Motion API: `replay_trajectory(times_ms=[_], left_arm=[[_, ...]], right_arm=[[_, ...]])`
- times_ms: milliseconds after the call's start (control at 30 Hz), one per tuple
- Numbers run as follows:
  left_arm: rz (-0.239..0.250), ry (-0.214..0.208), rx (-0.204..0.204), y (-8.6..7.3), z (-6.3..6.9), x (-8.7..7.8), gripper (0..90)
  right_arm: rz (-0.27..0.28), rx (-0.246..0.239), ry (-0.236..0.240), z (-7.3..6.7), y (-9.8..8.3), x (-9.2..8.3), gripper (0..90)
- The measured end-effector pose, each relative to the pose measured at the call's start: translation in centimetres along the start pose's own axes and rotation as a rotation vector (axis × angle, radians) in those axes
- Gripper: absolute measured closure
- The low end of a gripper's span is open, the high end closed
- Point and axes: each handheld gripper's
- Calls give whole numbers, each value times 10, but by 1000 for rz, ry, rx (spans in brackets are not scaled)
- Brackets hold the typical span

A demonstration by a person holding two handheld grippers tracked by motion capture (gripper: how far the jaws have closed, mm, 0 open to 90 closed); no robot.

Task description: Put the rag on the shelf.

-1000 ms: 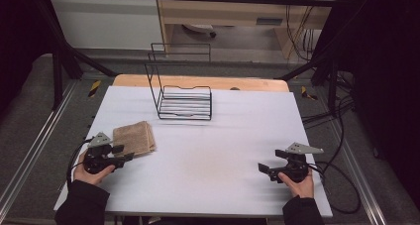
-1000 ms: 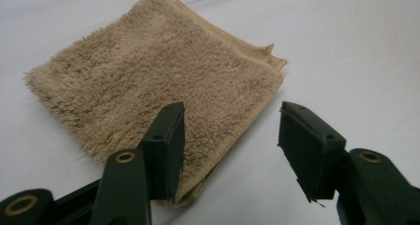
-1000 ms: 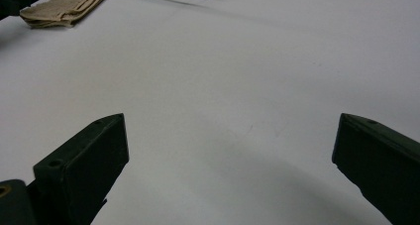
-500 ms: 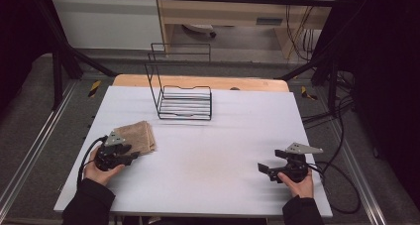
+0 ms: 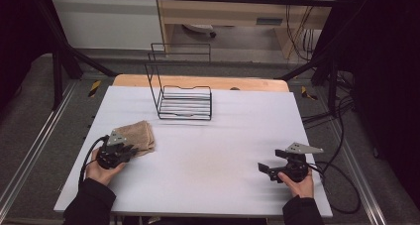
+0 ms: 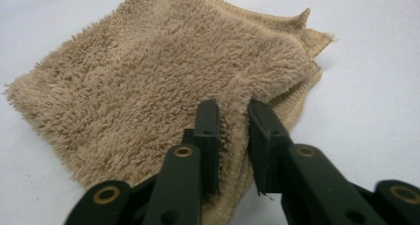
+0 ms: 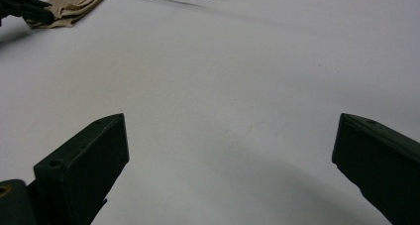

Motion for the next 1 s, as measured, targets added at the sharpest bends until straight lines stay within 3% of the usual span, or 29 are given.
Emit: replay_trajectory(times_ms=[167,200,233,267,367,533,633,900,1000], left_arm=[[3,-27,-27,0,-3,-1,769],[2,-37,-34,2,-3,-1,741],[7,-52,-42,3,-2,-2,650],[23,-67,-44,5,0,-3,650],[46,-76,-20,13,10,-3,585],[8,-47,29,18,24,10,548],[21,-48,7,19,23,13,571],[5,-6,42,21,28,18,662],[-4,5,45,22,28,18,737]], right_arm=[[-2,-3,-1,0,0,1,15],[-2,-3,0,0,0,1,16],[0,-2,0,0,0,0,16],[0,-2,0,0,0,0,16],[4,-4,-3,1,0,0,15],[6,-6,-2,1,0,0,15],[7,-4,-3,1,0,0,15],[7,-3,-2,1,0,-1,15],[6,-4,-2,1,0,-1,15]])
Point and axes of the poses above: each handheld gripper's, and its own axes: x roughly forward along the jaws, y roughly out of its top, z roughly to its right, and after that the axes turned 5 degrees about y, right-handed
